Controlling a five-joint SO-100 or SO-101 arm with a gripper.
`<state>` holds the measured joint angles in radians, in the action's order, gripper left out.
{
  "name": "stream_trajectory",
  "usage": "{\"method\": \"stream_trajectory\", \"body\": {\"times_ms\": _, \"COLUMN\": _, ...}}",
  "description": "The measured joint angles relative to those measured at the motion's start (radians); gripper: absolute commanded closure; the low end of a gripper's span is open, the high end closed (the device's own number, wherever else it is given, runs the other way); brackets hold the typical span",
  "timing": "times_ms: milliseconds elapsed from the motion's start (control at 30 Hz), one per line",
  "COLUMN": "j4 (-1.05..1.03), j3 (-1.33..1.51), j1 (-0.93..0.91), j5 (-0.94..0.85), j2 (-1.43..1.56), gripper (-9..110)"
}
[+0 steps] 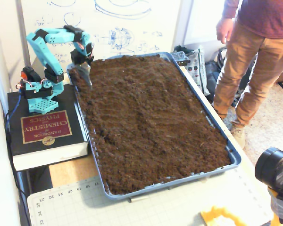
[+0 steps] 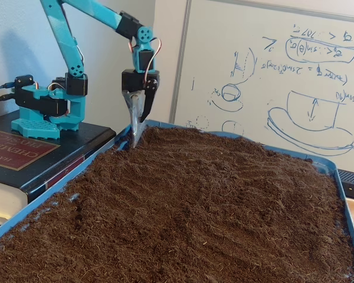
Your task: Build a berm.
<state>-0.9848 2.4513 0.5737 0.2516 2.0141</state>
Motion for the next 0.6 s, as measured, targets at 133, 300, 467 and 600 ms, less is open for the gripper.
{"method": "stream_trajectory", "body": {"times_ms": 133, "j4": 0.038, "j3": 0.067, "j1": -0.005, "j5": 0.0, "j2": 0.051, "gripper": 101}}
{"method": "stream_trajectory", "body": {"times_ms": 300, "j4": 0.101, "j3": 0.132, "j1": -0.005, "j5": 0.0, "j2": 0.077, "gripper": 101}}
{"method": "stream_trajectory", "body": {"times_ms": 467, "j4": 0.19, "j3": 0.186, "j1": -0.005, "j5": 0.0, "j2": 0.077, "gripper": 101}}
{"method": "stream_trajectory", "body": {"times_ms": 600, "j4": 0.233, "j3": 0.19, "j1": 0.009, "j5": 0.049, "j2": 0.077, "gripper": 101}}
